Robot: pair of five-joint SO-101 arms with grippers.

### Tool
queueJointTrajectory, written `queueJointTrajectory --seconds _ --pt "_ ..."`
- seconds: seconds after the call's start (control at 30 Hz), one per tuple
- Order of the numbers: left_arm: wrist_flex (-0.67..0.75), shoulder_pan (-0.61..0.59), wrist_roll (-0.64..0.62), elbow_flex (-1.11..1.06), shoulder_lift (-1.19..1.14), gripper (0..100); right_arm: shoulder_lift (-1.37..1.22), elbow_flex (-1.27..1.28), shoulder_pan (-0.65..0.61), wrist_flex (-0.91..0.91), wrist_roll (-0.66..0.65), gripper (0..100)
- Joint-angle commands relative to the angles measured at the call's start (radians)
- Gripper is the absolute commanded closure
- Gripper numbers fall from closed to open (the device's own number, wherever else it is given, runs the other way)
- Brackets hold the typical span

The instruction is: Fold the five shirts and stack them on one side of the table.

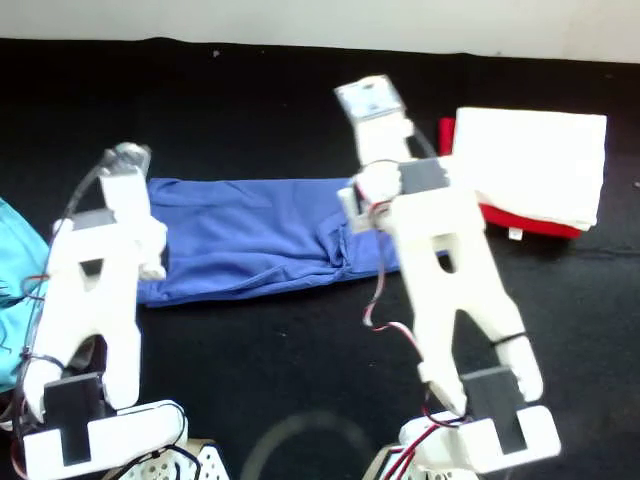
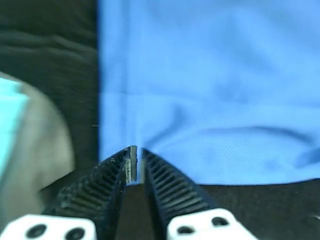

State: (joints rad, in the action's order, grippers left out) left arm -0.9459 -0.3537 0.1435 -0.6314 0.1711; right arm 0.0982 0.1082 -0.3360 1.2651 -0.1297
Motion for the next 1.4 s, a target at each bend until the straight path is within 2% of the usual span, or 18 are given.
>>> queueJointTrajectory --seconds 0.0,0.1,0.33,0.57,0.73,0.83,0.9,1.0,1.17,1.37 --pt "-0.040 -0.050 -0.003 0.176 -0.002 81 0.090 -0.050 0.039 0.113 -0.058 82.0" --pt "-0.061 -0.084 -0.003 0.295 -0.142 78 0.150 -0.053 0.041 0.232 -0.127 83.0" --pt "-0.121 -0.079 -0.003 0.553 -0.507 78 0.349 -0.050 0.088 0.394 -0.132 84.0" --pt "-0.155 -0.065 -0.003 0.690 -0.700 78 0.380 -0.036 0.136 0.499 -0.132 84.0" --pt "-0.249 -0.035 -0.003 0.757 -0.723 81 0.438 0.062 0.239 0.495 -0.132 84.0" --pt "-0.290 0.013 -0.005 0.777 -0.725 99 0.501 0.127 0.292 0.495 -0.152 84.0" --pt "-0.296 0.036 -0.006 0.776 -0.725 97 0.558 0.159 0.320 0.495 -0.216 84.2" --pt "-0.296 0.042 -0.003 0.777 -0.725 99 0.656 0.188 0.381 0.495 -0.267 84.2" --pt "-0.305 -0.042 0.038 0.825 -0.716 99 0.777 0.271 0.499 0.495 -0.272 84.2" --pt "-0.451 -0.186 0.083 1.038 -0.723 99 0.806 0.489 0.579 0.412 -0.272 84.2"
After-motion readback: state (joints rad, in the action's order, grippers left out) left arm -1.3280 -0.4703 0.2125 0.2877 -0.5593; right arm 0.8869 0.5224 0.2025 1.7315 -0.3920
